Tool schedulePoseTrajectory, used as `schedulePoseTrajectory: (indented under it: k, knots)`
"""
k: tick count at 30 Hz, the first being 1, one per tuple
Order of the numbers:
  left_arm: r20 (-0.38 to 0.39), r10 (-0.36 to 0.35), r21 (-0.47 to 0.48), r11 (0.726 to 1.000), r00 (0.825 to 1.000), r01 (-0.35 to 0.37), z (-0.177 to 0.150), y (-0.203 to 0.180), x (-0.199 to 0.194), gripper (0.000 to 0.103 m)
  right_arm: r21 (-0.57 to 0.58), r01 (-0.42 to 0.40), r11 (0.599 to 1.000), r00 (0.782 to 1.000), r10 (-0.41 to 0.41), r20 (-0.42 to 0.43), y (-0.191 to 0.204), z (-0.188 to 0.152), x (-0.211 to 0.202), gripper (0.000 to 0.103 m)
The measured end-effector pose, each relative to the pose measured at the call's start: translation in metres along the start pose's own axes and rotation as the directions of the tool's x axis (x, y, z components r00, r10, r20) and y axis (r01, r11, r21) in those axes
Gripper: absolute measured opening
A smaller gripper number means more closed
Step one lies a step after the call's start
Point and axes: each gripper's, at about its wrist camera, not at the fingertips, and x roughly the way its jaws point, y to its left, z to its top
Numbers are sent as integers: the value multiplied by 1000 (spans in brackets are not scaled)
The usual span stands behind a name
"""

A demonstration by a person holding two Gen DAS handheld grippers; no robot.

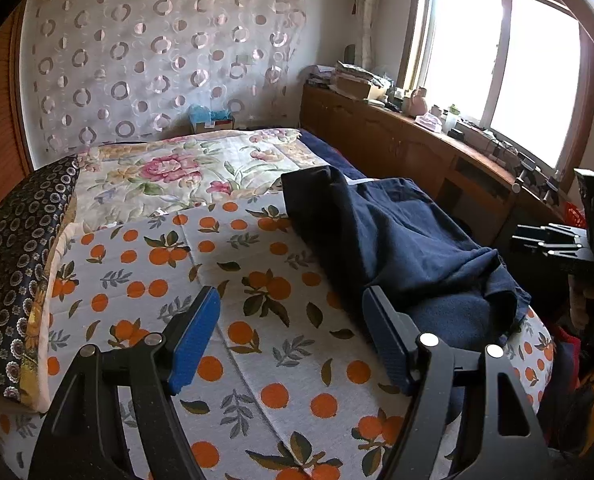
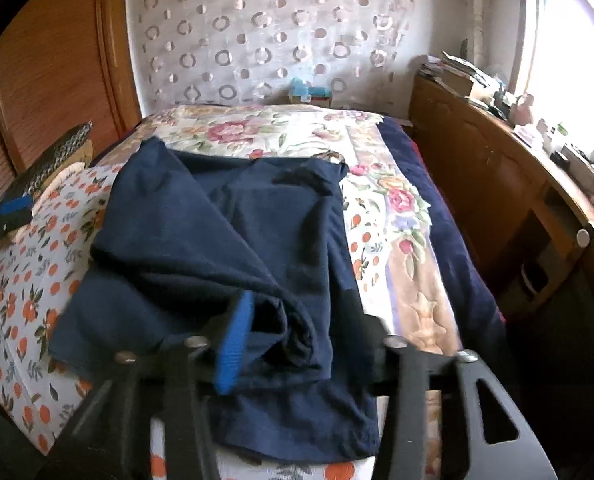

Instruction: Fold small clothes

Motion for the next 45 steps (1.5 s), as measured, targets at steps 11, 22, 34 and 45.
schedulePoseTrajectory:
  k: [11, 22, 34, 45]
  knots:
    - [-5, 20, 7, 1000, 1000, -20, 4, -4, 6, 75, -114, -194, 974, 979, 199, 39, 58, 23, 21, 52]
    - [-16, 47, 1, 999, 999, -47, -1, 4, 11, 75, -203, -308, 929, 951, 304, -53, 98, 43, 84, 52]
    - [-31, 51, -20, 998, 998, -51, -6, 17, 13, 75, -272, -369, 889, 929, 347, -127, 125, 51, 102, 55]
    - [-56, 46, -20, 999, 997, -47, -8, 15, 23, 75, -313, -357, 880, 932, 315, -177, 143, 52, 128, 58]
